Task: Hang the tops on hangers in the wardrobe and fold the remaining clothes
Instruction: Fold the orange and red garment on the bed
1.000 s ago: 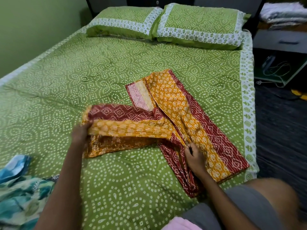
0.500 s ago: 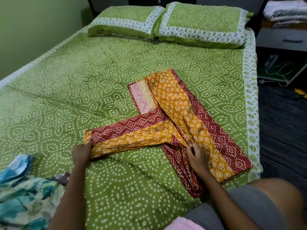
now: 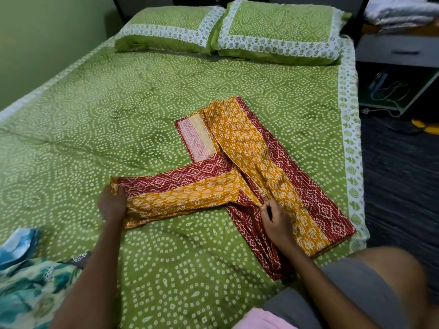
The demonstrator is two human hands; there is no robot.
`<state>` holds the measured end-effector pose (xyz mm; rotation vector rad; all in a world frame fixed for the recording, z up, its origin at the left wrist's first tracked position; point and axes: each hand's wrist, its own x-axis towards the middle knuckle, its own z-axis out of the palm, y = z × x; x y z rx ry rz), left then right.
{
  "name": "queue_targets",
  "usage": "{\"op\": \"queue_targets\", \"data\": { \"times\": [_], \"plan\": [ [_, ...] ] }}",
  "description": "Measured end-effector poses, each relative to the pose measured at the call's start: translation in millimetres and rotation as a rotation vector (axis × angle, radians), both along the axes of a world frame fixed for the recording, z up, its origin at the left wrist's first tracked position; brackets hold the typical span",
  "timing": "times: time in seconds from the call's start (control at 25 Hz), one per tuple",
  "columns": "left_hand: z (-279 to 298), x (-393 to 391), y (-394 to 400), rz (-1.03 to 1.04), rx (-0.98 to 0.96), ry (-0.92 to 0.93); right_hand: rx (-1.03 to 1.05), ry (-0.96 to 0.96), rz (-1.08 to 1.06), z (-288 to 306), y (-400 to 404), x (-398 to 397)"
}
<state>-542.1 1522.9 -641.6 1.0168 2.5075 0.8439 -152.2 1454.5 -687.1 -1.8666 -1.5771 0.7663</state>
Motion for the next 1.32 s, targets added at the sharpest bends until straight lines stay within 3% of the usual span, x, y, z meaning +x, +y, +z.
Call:
{"op": "queue_targets", "data": {
  "times": [0.2, 0.36, 0.48, 0.6, 0.76, 0.84, 0.96, 1.08, 1.2, 1.32],
  "plan": [
    [-9.3, 5.7, -17.6, 0.062, -0.211, 0.223, -0.04, -0.189, 0.112, 3.5, -5.1, -3.5],
    [-5.1, 15.9, -25.8, 0.123, -0.261, 0.091, -0.043, -0.206, 0.143, 7.3, -8.1, -4.8],
    [3.5, 2.5, -23.9, 0.036, -0.18, -0.015, 0.014, -0.227, 0.215, 8.8, -11.3, -6.0],
    [-2.6, -10.6, -26.4, 0.008, -0.059, 0.042, 0.049, -0.227, 0.238, 6.6, -14.7, -7.0],
    [-9.3, -6.1, -36.7, 0.054, -0.2, 0.029, 0.078, -0.155, 0.133, 8.5, -18.2, -5.8],
    [2.5, 2.9, -31.8, 0.066, -0.256, 0.186, 0.095, -0.135, 0.123, 9.1, -18.1, -5.0],
    [14.4, 37.2, -16.6, -0.161, -0.031, 0.315, 0.1, -0.091, 0.095, 11.2, -12.9, -5.6],
    [13.6, 93.2, 16.4, -0.56, 0.143, 0.172, 0.106, -0.086, 0.065, 14.8, 5.3, -6.9],
    [13.7, 151.6, 61.4, -0.774, 0.021, -0.143, 0.098, -0.185, 0.029, 15.2, 31.1, -9.3],
    [-0.4, 197.8, 106.4, -0.824, -0.178, -0.243, -0.012, -0.341, 0.099, 13.7, 55.0, -13.1]
  ]
}}
